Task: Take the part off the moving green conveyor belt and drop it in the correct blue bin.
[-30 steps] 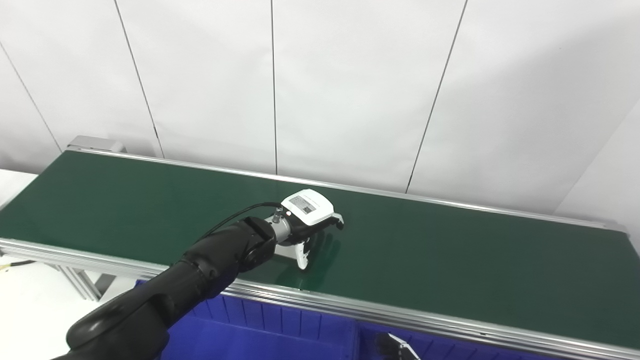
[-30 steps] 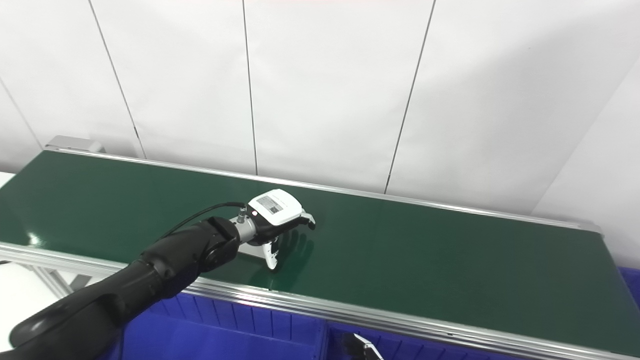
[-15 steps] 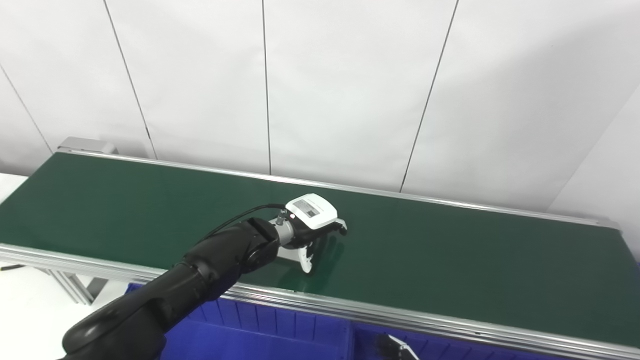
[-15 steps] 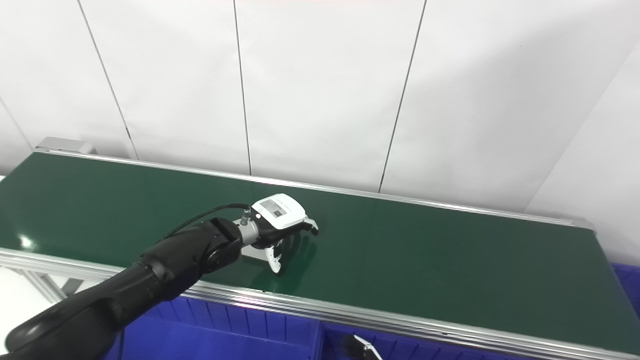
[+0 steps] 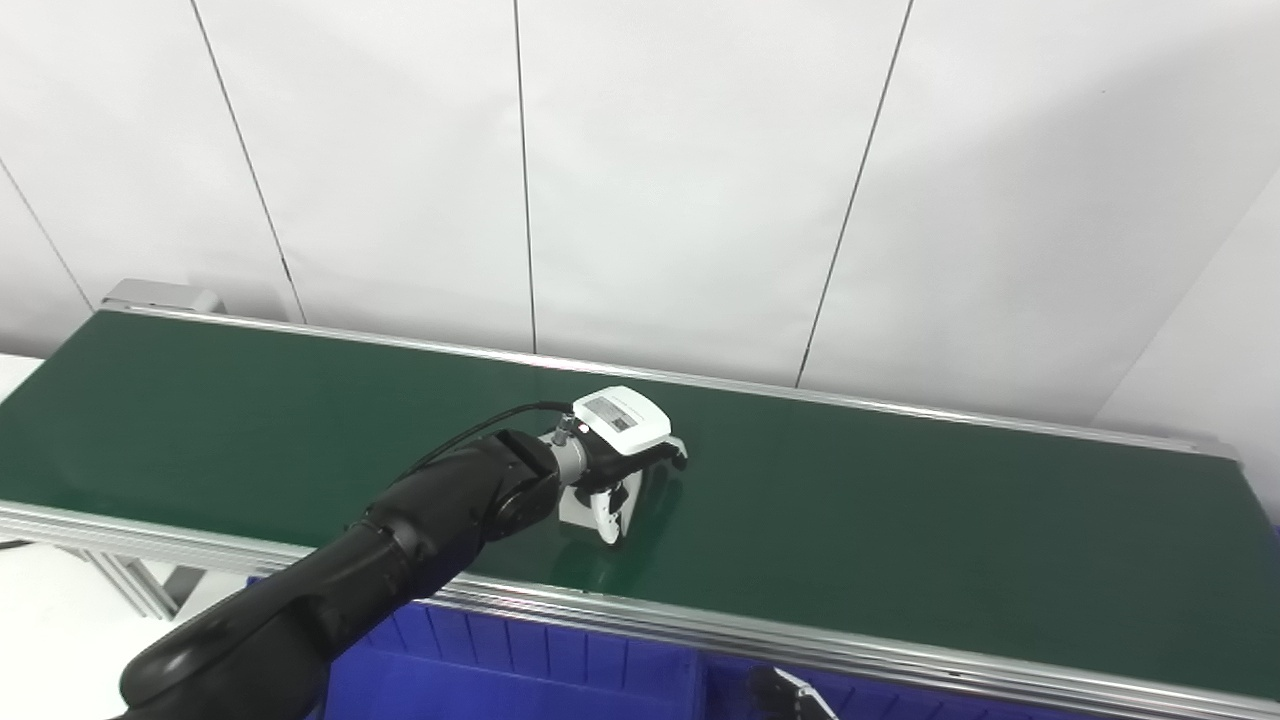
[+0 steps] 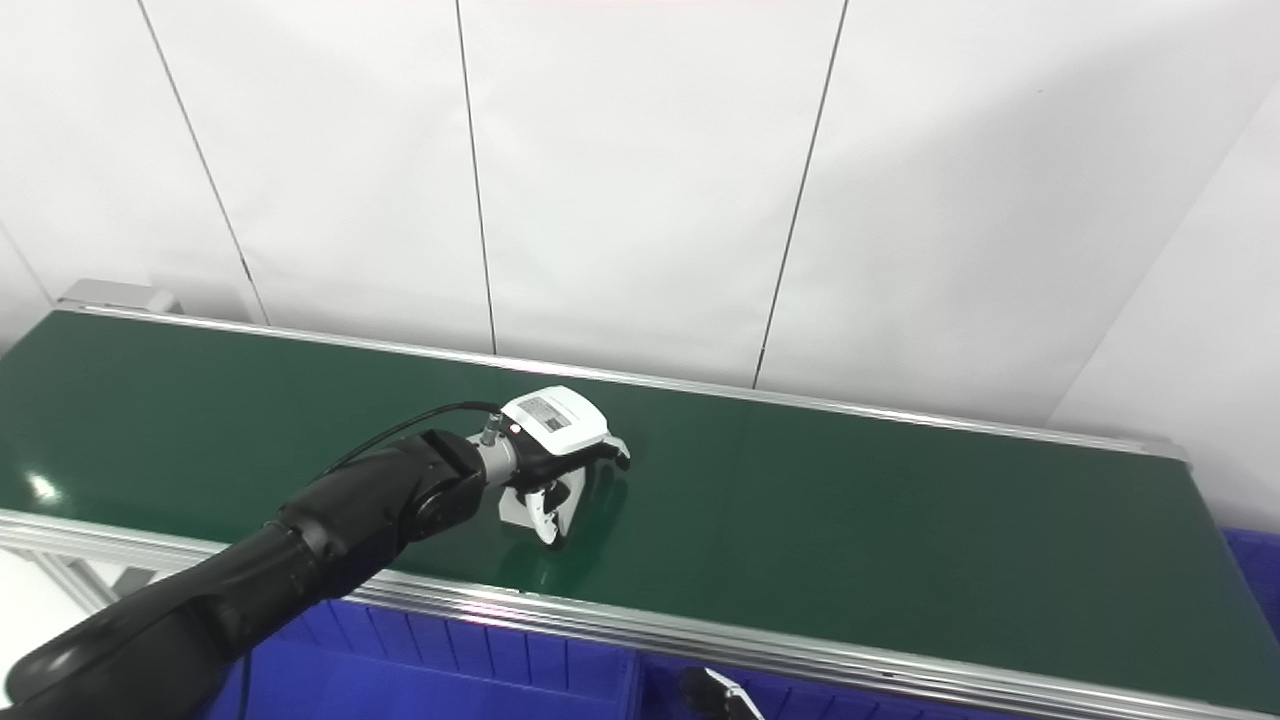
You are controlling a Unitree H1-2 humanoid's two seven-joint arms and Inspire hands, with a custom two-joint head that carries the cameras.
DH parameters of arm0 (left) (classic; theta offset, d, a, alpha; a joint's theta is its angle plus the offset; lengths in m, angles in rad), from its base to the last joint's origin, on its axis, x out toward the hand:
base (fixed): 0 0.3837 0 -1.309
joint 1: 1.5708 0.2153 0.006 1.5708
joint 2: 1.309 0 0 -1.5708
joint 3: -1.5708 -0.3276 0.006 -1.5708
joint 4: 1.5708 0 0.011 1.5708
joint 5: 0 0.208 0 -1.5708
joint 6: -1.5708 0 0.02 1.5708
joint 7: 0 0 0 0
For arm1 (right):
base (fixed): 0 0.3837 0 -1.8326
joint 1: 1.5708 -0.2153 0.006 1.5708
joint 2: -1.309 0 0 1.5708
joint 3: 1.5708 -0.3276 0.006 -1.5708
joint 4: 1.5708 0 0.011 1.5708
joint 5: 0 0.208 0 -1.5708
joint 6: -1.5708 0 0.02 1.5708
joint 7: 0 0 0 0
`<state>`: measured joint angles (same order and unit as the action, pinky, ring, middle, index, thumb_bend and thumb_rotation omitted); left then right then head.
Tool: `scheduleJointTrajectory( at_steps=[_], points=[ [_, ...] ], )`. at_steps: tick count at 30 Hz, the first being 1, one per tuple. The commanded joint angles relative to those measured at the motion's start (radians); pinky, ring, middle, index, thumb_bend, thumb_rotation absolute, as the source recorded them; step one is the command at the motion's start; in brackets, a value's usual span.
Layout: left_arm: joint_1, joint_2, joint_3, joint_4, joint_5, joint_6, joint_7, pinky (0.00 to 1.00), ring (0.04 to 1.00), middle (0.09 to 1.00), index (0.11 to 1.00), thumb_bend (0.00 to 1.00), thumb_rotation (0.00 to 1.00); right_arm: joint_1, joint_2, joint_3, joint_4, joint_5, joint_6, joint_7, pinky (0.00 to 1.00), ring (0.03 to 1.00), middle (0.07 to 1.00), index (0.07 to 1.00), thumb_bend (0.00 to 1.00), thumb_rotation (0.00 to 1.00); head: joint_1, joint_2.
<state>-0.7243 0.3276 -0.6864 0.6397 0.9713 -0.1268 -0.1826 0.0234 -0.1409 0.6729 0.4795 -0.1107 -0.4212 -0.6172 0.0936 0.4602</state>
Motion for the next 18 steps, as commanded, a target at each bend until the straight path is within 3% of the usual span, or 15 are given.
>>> scheduleJointTrajectory(
  at_steps=[1,6,12,15,17,18],
  points=[
    [-0.029,0.050,0.017,-0.009,0.025,0.052,-0.022,0.66,0.787,0.839,0.814,0.81,0.00,-0.010,0.003,-0.002,-0.029,-0.005,-0.049,-0.007,0.68,0.726,0.729,0.731,0.77,0.90,0.000,0.002],
    [-0.034,0.051,0.015,-0.003,0.031,0.055,-0.023,0.65,0.782,0.842,0.814,0.85,0.00,-0.005,0.006,-0.008,-0.031,0.000,-0.049,0.002,0.68,0.734,0.728,0.734,0.78,0.90,-0.001,0.003],
    [-0.029,0.049,0.010,0.015,0.032,0.045,-0.004,0.68,0.791,0.837,0.811,0.81,0.00,-0.007,0.004,-0.002,-0.034,-0.006,-0.049,-0.005,0.69,0.731,0.728,0.736,0.78,0.90,-0.004,0.007],
    [-0.025,0.039,-0.013,0.048,0.064,0.060,0.040,0.70,0.782,0.808,0.796,0.63,0.00,-0.004,0.005,-0.004,-0.039,-0.003,-0.049,-0.001,0.69,0.728,0.729,0.735,0.78,0.90,-0.006,0.010],
    [-0.027,0.022,-0.042,0.096,0.102,0.085,0.098,0.63,0.719,0.766,0.764,0.60,0.00,-0.004,0.005,-0.003,-0.041,-0.003,-0.049,-0.003,0.69,0.728,0.728,0.735,0.77,0.89,-0.008,0.011],
    [-0.029,0.015,-0.054,0.118,0.115,0.096,0.124,0.52,0.622,0.710,0.713,0.60,0.01,-0.003,0.005,-0.002,-0.041,-0.004,-0.049,-0.004,0.69,0.728,0.728,0.734,0.77,0.90,-0.010,0.013]
  ],
)
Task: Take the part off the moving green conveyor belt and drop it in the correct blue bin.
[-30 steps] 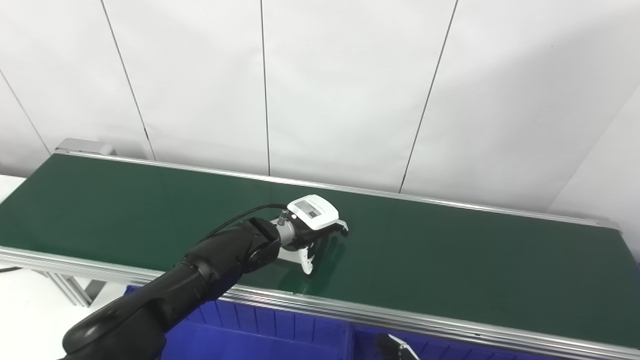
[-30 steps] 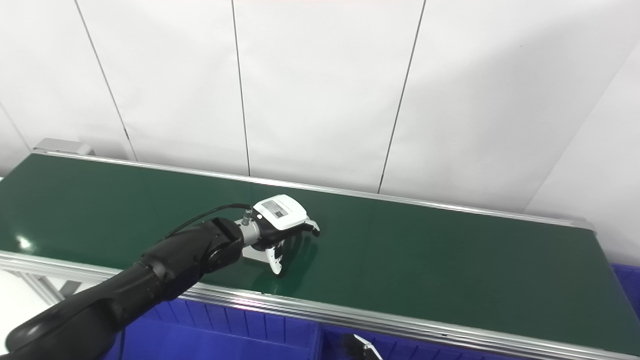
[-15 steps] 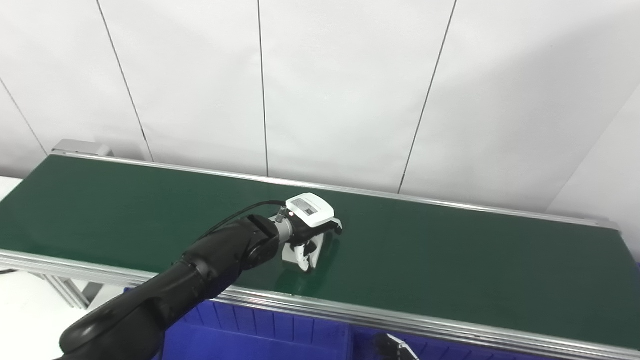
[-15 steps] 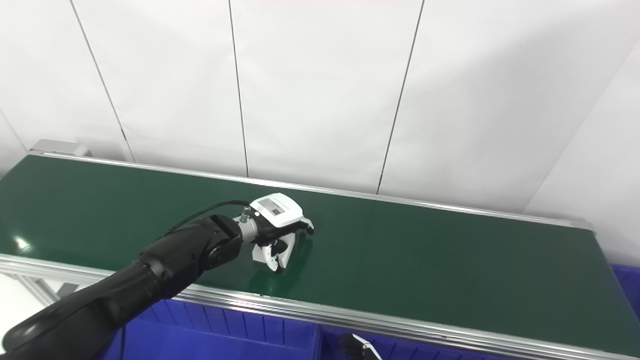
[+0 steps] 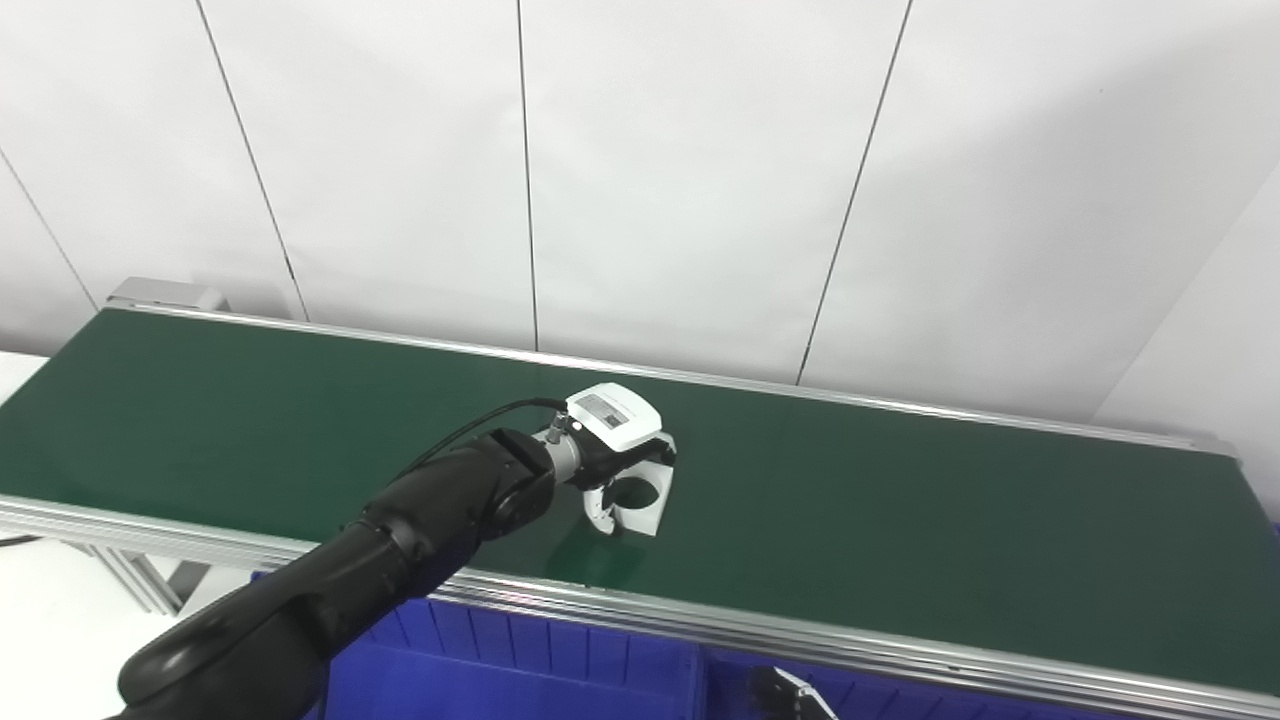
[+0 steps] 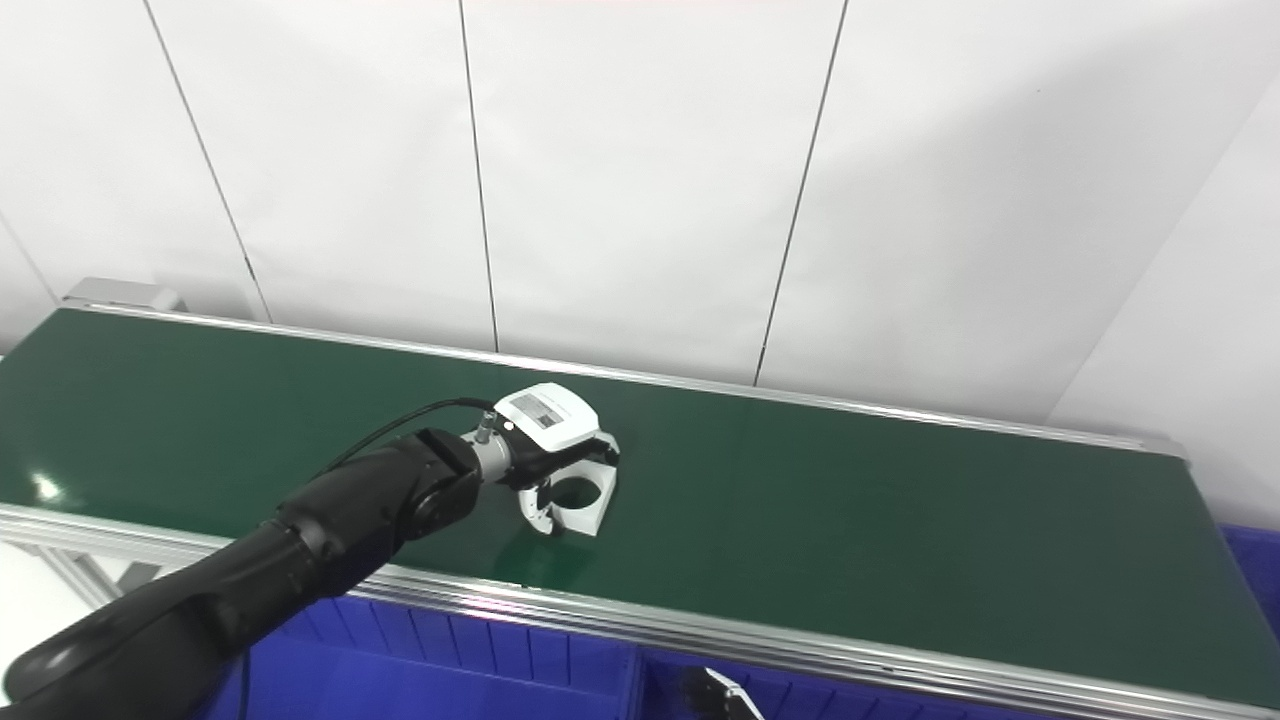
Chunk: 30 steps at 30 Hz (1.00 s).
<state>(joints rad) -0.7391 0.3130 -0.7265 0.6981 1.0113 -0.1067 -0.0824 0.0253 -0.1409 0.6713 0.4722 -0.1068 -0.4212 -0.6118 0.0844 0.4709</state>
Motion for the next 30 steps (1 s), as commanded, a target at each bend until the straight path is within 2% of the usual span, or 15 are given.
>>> scheduleJointTrajectory(
  at_steps=[1,2,4,7,13,18,21,22,24,28,30],
  points=[
    [-0.016,0.022,-0.027,0.080,0.087,0.088,0.043,0.46,0.568,0.680,0.689,0.62,0.00,-0.004,0.005,-0.002,-0.035,-0.007,-0.049,-0.008,0.69,0.729,0.729,0.734,0.77,0.90,-0.001,0.002],
    [-0.018,0.015,-0.036,0.095,0.091,0.094,0.055,0.35,0.453,0.584,0.652,0.58,0.00,-0.003,0.005,-0.003,-0.036,-0.007,-0.049,-0.009,0.69,0.730,0.731,0.734,0.78,0.90,-0.001,0.003],
    [-0.024,0.008,-0.044,0.106,0.085,0.103,0.035,0.14,0.205,0.483,0.501,0.53,0.00,-0.001,0.005,-0.004,-0.038,-0.006,-0.049,-0.008,0.69,0.730,0.734,0.735,0.77,0.89,-0.001,0.004],
    [-0.030,0.007,-0.046,0.097,0.070,0.113,0.000,0.10,0.160,0.474,0.486,0.53,0.00,-0.003,0.005,-0.004,-0.036,-0.007,-0.049,-0.009,0.69,0.730,0.733,0.735,0.77,0.89,0.000,0.004],
    [-0.041,0.019,-0.050,0.058,0.058,0.117,-0.056,0.13,0.197,0.472,0.485,0.52,0.00,-0.009,0.006,-0.001,-0.030,-0.010,-0.049,-0.015,0.67,0.718,0.731,0.732,0.77,0.89,0.001,0.004],
    [-0.050,0.029,-0.044,0.036,0.053,0.100,-0.055,0.14,0.211,0.472,0.484,0.52,0.00,-0.011,0.005,0.000,-0.028,-0.013,-0.049,-0.018,0.67,0.718,0.730,0.731,0.77,0.89,0.002,0.003],
    [-0.052,0.041,-0.039,-0.005,0.044,0.089,-0.075,0.18,0.264,0.411,0.502,0.52,0.00,-0.012,0.003,-0.002,-0.029,-0.010,-0.049,-0.013,0.67,0.719,0.730,0.731,0.77,0.89,0.012,0.005],
    [-0.053,0.043,-0.032,-0.022,0.034,0.091,-0.094,0.19,0.272,0.406,0.504,0.52,0.00,-0.011,0.003,-0.005,-0.030,-0.008,-0.049,-0.009,0.67,0.718,0.730,0.730,0.76,0.89,0.015,0.006],
    [-0.053,0.045,-0.015,-0.062,0.014,0.104,-0.146,0.16,0.239,0.461,0.488,0.52,0.00,-0.007,0.006,-0.014,-0.034,0.001,-0.049,0.002,0.68,0.721,0.729,0.731,0.77,0.89,0.023,0.011],
    [-0.049,0.052,0.019,-0.147,-0.004,0.128,-0.240,0.17,0.250,0.473,0.485,0.52,0.00,0.002,0.009,-0.030,-0.043,0.010,-0.049,0.026,0.69,0.727,0.730,0.738,0.79,0.90,0.028,0.019],
    [-0.040,0.071,0.055,-0.275,-0.027,0.169,-0.339,0.20,0.286,0.448,0.492,0.52,0.00,0.004,0.010,-0.037,-0.046,0.014,-0.049,0.037,0.69,0.728,0.728,0.743,0.78,0.90,0.036,0.033]
  ],
)
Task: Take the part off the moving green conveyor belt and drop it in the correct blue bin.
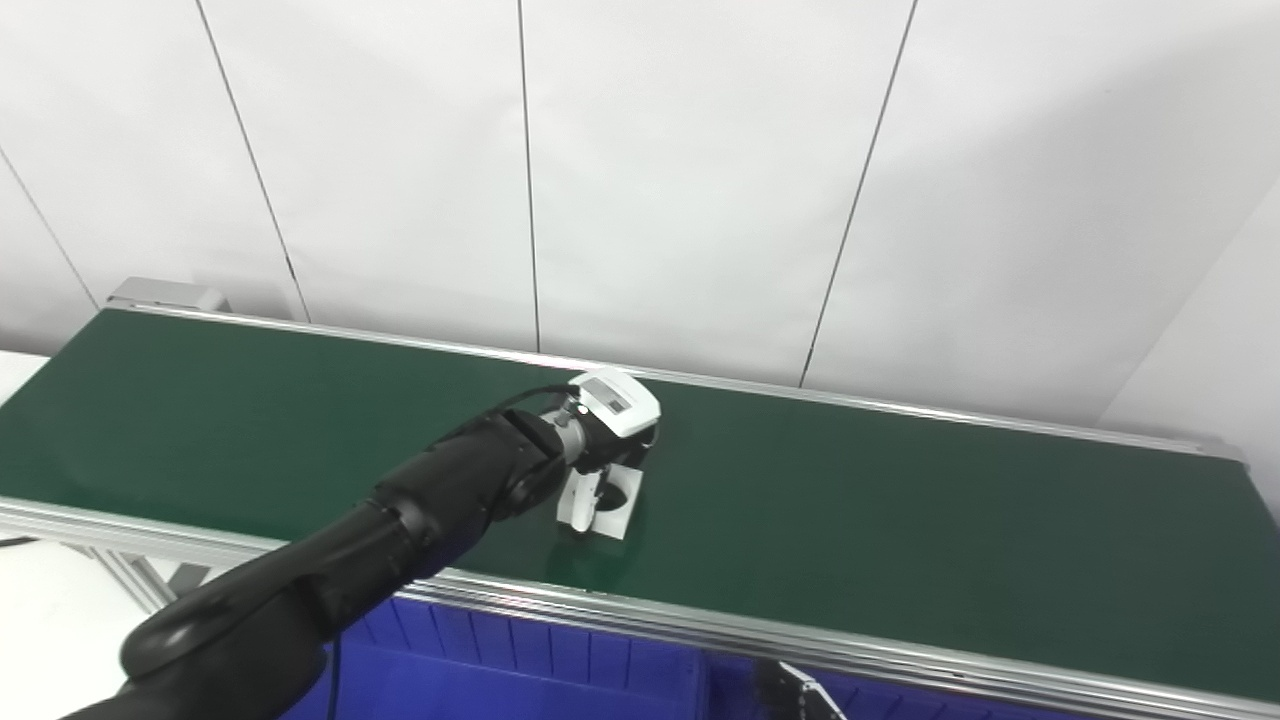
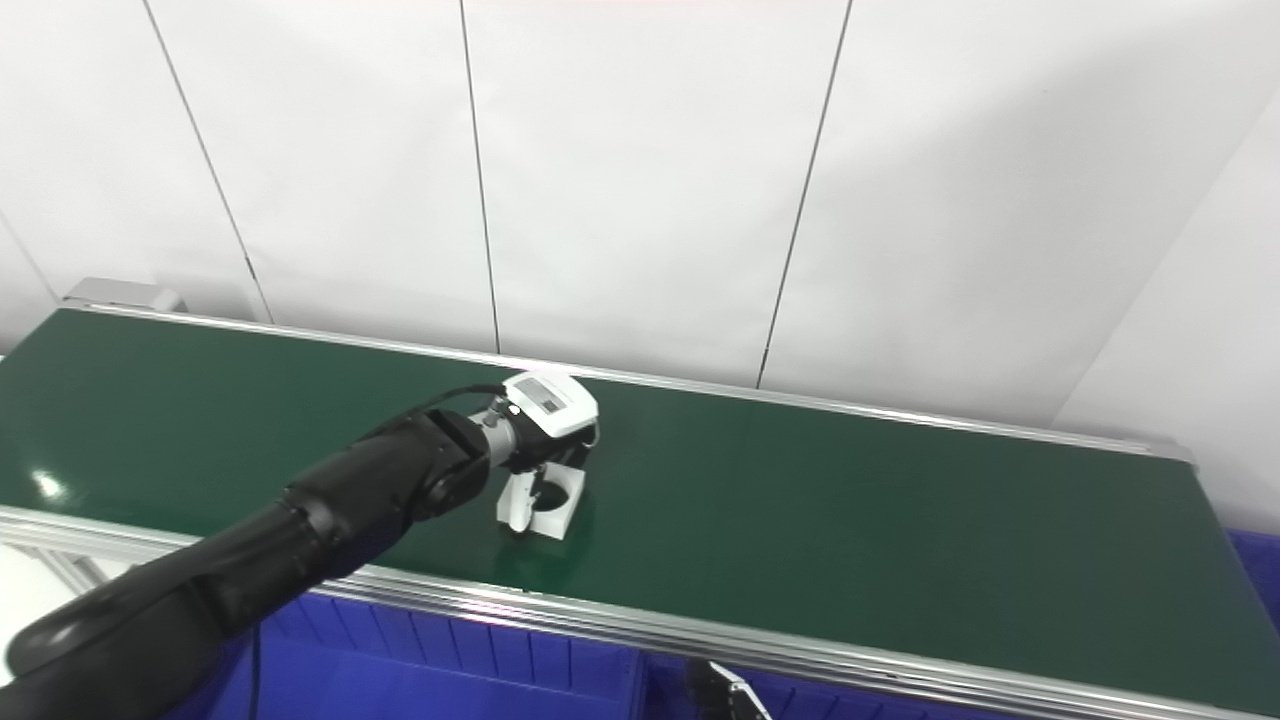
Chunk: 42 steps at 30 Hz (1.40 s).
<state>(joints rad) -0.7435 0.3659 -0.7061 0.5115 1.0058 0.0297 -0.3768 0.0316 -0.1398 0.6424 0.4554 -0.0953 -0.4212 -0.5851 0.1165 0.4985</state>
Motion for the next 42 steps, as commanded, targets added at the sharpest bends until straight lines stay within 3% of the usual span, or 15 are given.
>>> scheduleJointTrajectory(
  at_steps=[1,4,7,14,19,22,26,29,34,42],
  points=[
    [-0.032,0.026,0.055,-0.151,-0.037,0.054,-0.098,0.21,0.299,0.432,0.496,0.52,0.00,0.000,0.009,-0.011,-0.031,0.003,-0.049,0.013,0.70,0.728,0.728,0.746,0.77,0.90,0.005,0.008],
    [-0.020,0.046,0.097,-0.296,-0.046,0.086,-0.194,0.21,0.304,0.411,0.505,0.52,0.00,0.000,0.006,-0.010,-0.036,-0.007,-0.049,0.010,0.70,0.728,0.730,0.751,0.75,0.91,0.008,0.011],
    [-0.006,0.061,0.133,-0.394,-0.045,0.092,-0.243,0.21,0.302,0.470,0.491,0.52,0.00,-0.005,0.003,-0.006,-0.036,-0.015,-0.049,0.004,0.70,0.732,0.735,0.756,0.73,0.92,0.014,0.016],
    [0.078,0.091,0.242,-0.576,-0.077,0.112,-0.292,0.26,0.338,0.413,0.510,0.52,0.00,-0.007,0.003,-0.017,-0.042,-0.003,-0.049,0.025,0.70,0.731,0.741,0.759,0.72,0.91,0.030,0.029],
    [0.219,0.090,0.372,-0.694,-0.172,0.084,-0.182,0.24,0.308,0.407,0.513,0.52,0.00,0.010,0.009,-0.059,-0.062,0.025,-0.049,0.080,0.71,0.740,0.745,0.764,0.73,0.90,0.062,0.061],
    [0.310,0.068,0.441,-0.746,-0.221,0.072,-0.103,0.21,0.264,0.467,0.487,0.52,0.00,0.026,0.008,-0.092,-0.089,0.036,-0.049,0.125,0.72,0.748,0.755,0.777,0.72,0.90,0.083,0.087],
    [0.448,0.010,0.534,-0.782,-0.327,0.033,0.039,0.34,0.393,0.469,0.499,0.52,0.00,0.047,0.006,-0.148,-0.122,0.057,-0.049,0.199,0.73,0.753,0.765,0.786,0.72,0.89,0.122,0.136],
    [0.547,-0.057,0.590,-0.785,-0.396,-0.012,0.160,0.36,0.417,0.477,0.494,0.52,0.00,0.062,0.004,-0.197,-0.147,0.071,-0.049,0.260,0.75,0.760,0.770,0.789,0.73,0.89,0.157,0.170],
    [0.679,-0.156,0.642,-0.729,-0.484,-0.154,0.336,0.34,0.413,0.474,0.495,0.52,0.00,0.078,0.018,-0.289,-0.167,0.107,-0.049,0.384,0.77,0.775,0.778,0.795,0.78,0.87,0.197,0.195],
    [0.828,-0.281,0.679,-0.671,-0.606,-0.302,0.490,0.37,0.427,0.467,0.494,0.52,0.00,0.083,0.053,-0.409,-0.173,0.114,-0.049,0.501,0.73,0.756,0.760,0.783,0.76,0.87,0.269,0.223]
  ],
)
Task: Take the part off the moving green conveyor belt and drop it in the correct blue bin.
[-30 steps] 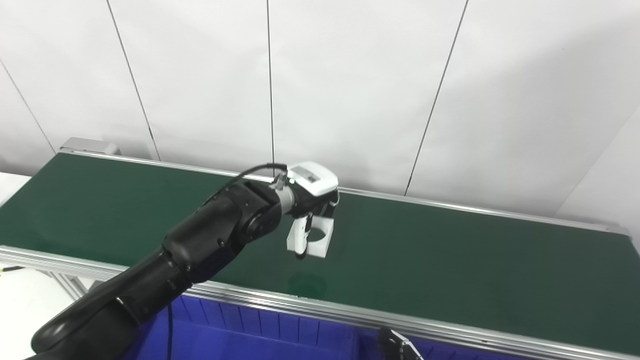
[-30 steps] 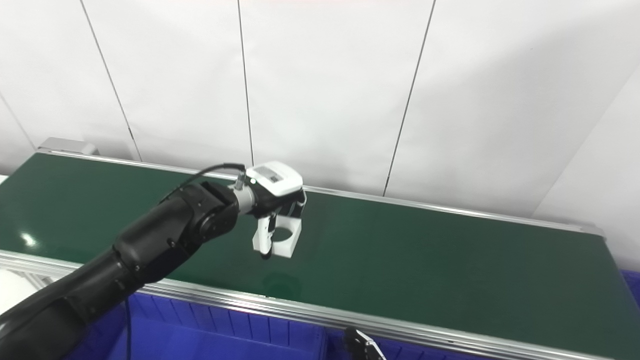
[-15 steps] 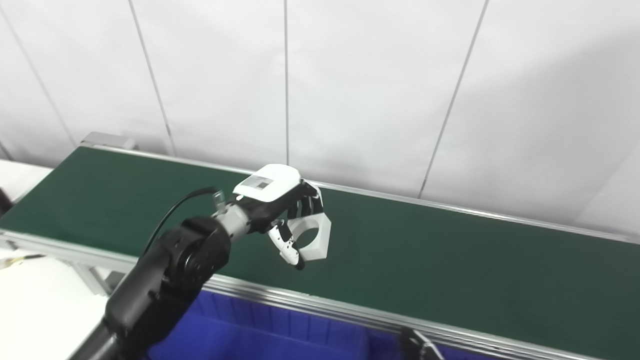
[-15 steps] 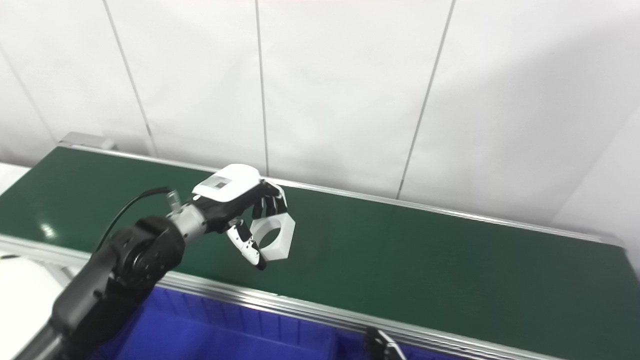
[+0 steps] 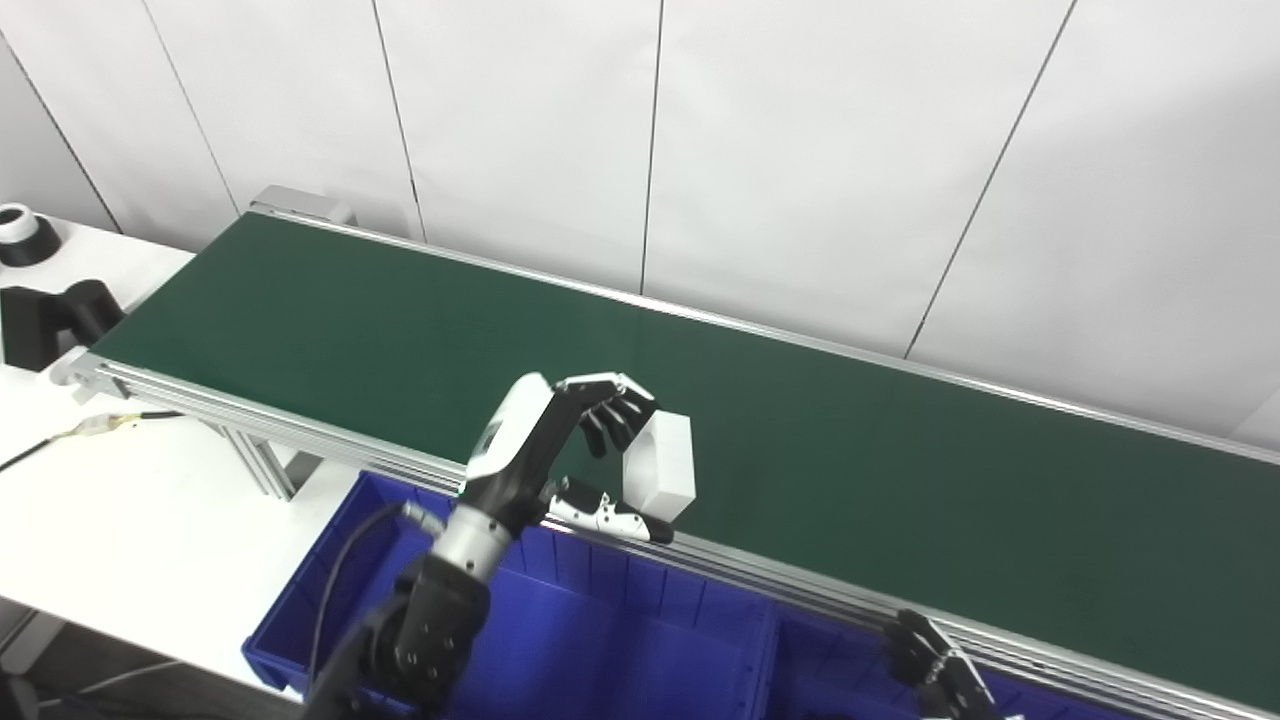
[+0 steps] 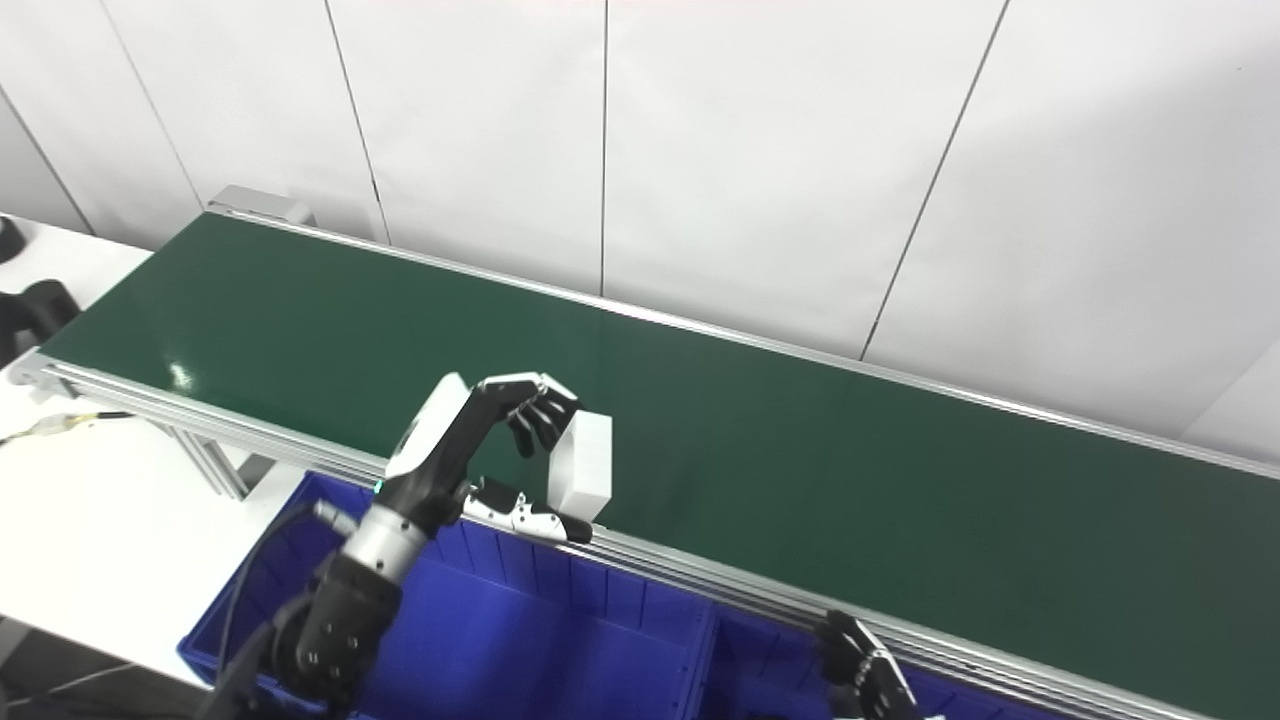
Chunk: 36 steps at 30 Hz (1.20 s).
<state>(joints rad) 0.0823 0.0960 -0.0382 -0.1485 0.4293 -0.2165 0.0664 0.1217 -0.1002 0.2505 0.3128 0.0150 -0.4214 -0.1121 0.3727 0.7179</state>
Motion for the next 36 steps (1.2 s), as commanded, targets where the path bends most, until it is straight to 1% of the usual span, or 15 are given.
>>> scheduleJointTrajectory(
  at_steps=[1,2,3,4,5,7,8,12,15,17,21,26,29,33,36],
  points=[
    [0.017,-0.026,0.017,-0.007,-0.051,-0.068,0.057,0.39,0.441,0.473,0.491,0.52,0.00,-0.006,0.017,-0.029,-0.032,0.006,-0.049,0.042,0.73,0.753,0.759,0.781,0.77,0.86,0.019,0.005],
    [0.031,-0.040,0.021,-0.003,-0.079,-0.080,0.062,0.41,0.455,0.477,0.489,0.52,0.00,-0.006,0.019,-0.041,-0.034,0.008,-0.049,0.058,0.72,0.751,0.756,0.781,0.76,0.86,0.038,0.010],
    [0.047,-0.054,0.024,-0.002,-0.113,-0.091,0.062,0.40,0.451,0.476,0.489,0.52,0.00,-0.005,0.022,-0.054,-0.036,0.010,-0.049,0.073,0.72,0.751,0.756,0.782,0.75,0.87,0.041,0.010],
    [0.059,-0.064,0.024,-0.001,-0.138,-0.103,0.061,0.39,0.443,0.482,0.494,0.52,0.00,-0.005,0.024,-0.066,-0.038,0.012,-0.049,0.088,0.72,0.752,0.756,0.782,0.74,0.86,0.061,0.013],
    [0.067,-0.070,0.024,-0.001,-0.153,-0.111,0.059,0.38,0.439,0.486,0.498,0.51,0.00,-0.004,0.028,-0.077,-0.039,0.013,-0.049,0.101,0.72,0.753,0.755,0.781,0.73,0.86,0.061,0.013],
    [0.084,-0.075,0.018,0.009,-0.173,-0.145,0.056,0.38,0.438,0.489,0.498,0.51,0.00,-0.003,0.036,-0.107,-0.039,0.027,-0.049,0.136,0.73,0.760,0.757,0.783,0.72,0.85,0.084,0.016],
    [0.092,-0.072,0.015,0.014,-0.173,-0.161,0.052,0.38,0.439,0.491,0.497,0.50,0.00,-0.003,0.038,-0.120,-0.042,0.029,-0.049,0.150,0.74,0.763,0.759,0.784,0.72,0.85,0.106,0.019],
    [0.105,-0.057,0.004,0.033,-0.161,-0.196,0.039,0.39,0.447,0.487,0.492,0.50,0.00,-0.004,0.043,-0.166,-0.044,0.039,-0.049,0.214,0.75,0.774,0.764,0.790,0.72,0.86,0.143,0.022],
    [0.118,-0.037,-0.002,0.037,-0.124,-0.189,0.032,0.39,0.450,0.480,0.493,0.51,0.00,-0.005,0.052,-0.205,-0.045,0.048,-0.049,0.258,0.75,0.770,0.764,0.788,0.73,0.86,0.148,0.022],
    [0.126,-0.004,-0.007,0.034,-0.053,-0.190,0.030,0.39,0.452,0.482,0.491,0.50,0.00,-0.007,0.064,-0.240,-0.040,0.069,-0.049,0.302,0.75,0.762,0.761,0.780,0.75,0.84,0.150,0.025],
    [0.133,0.057,-0.019,0.002,0.068,-0.161,0.012,0.40,0.450,0.490,0.489,0.50,0.00,-0.010,0.083,-0.287,-0.037,0.074,-0.049,0.355,0.73,0.751,0.754,0.772,0.77,0.83,0.172,0.025],
    [0.129,0.121,-0.034,-0.030,0.212,-0.109,-0.011,0.39,0.443,0.499,0.491,0.50,0.00,-0.010,0.094,-0.312,-0.047,0.052,-0.049,0.362,0.73,0.755,0.754,0.776,0.75,0.83,0.191,0.024],
    [0.126,0.176,-0.037,-0.049,0.330,-0.059,-0.036,0.38,0.440,0.504,0.490,0.50,0.00,-0.017,0.097,-0.333,-0.031,0.060,-0.049,0.389,0.74,0.757,0.758,0.779,0.75,0.84,0.186,0.025],
    [0.119,0.229,-0.048,-0.063,0.407,-0.006,-0.088,0.37,0.432,0.512,0.490,0.50,0.00,-0.022,0.111,-0.363,-0.023,0.068,-0.049,0.426,0.73,0.751,0.757,0.778,0.74,0.84,0.183,0.026],
    [0.108,0.255,-0.068,-0.056,0.454,0.025,-0.117,0.36,0.429,0.514,0.490,0.50,0.00,-0.021,0.122,-0.376,-0.028,0.064,-0.049,0.437,0.73,0.751,0.754,0.777,0.73,0.83,0.189,0.024]
  ],
)
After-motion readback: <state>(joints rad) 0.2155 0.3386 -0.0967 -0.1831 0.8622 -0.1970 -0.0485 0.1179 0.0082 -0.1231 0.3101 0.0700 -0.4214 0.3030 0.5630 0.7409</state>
